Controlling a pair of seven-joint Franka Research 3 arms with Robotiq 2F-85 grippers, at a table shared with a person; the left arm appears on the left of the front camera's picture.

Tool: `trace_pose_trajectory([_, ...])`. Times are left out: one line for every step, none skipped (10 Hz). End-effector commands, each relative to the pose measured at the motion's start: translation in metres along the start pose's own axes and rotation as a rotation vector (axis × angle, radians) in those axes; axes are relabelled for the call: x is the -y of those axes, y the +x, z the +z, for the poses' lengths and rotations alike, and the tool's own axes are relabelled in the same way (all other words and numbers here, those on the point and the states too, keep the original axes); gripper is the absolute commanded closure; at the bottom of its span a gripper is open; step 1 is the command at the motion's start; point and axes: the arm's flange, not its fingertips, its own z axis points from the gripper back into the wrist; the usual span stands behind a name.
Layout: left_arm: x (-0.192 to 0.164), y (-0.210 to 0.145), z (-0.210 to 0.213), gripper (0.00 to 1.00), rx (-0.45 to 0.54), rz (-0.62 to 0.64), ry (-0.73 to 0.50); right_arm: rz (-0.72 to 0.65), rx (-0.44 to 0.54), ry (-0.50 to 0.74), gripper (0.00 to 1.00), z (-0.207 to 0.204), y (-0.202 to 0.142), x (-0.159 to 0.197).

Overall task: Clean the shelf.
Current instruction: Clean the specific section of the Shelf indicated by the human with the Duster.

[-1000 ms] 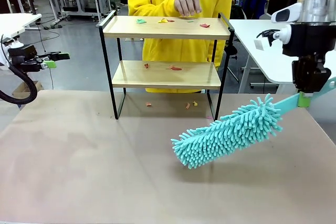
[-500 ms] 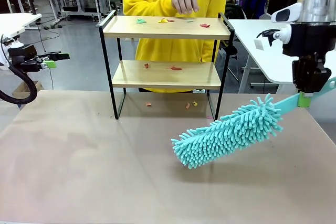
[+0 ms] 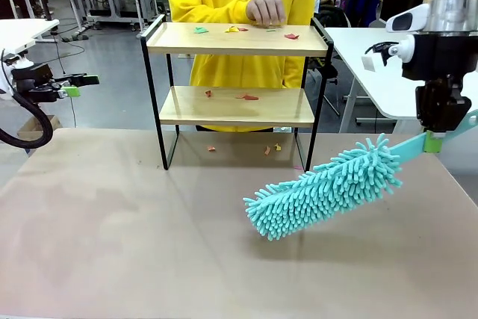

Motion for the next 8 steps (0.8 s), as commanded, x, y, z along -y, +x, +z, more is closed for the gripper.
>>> trace_pose_trajectory([0.002, 0.001, 0.0, 0.0, -0.008, -0.016, -0.006, -0.001, 0.004, -0.004, 0.87, 0.002, -0.002, -0.002])
trace_pose_trajectory([0.002, 0.001, 0.0, 0.0, -0.008, -0.016, -0.006, 0.0, 0.0, 0.0, 0.87, 0.0, 0.0, 0.0])
trace_pose_trajectory([0.002, 0.001, 0.0, 0.0, -0.008, -0.016, -0.006, -0.029, 0.051, 0.004, 0.87, 0.03, 0.01, -0.014])
trace_pose_trajectory([0.002, 0.001, 0.0, 0.0, -0.008, -0.016, -0.006, -0.07, 0.079, -0.021, 0.87, 0.056, 0.019, -0.031])
trace_pose_trajectory([0.002, 0.001, 0.0, 0.0, -0.008, -0.016, -0.006, -0.051, 0.128, -0.018, 0.87, 0.079, 0.032, -0.052])
trace_pose_trajectory([0.002, 0.001, 0.0, 0.0, -0.008, -0.016, -0.006, -0.048, 0.2, -0.015, 0.87, 0.096, 0.05, -0.07])
trace_pose_trajectory([0.002, 0.001, 0.0, 0.0, -0.008, -0.016, -0.006, -0.12, 0.277, -0.025, 0.87, 0.114, 0.074, -0.089])
trace_pose_trajectory([0.002, 0.001, 0.0, 0.0, -0.008, -0.016, -0.006, -0.153, 0.342, -0.031, 0.87, 0.126, 0.095, -0.105])
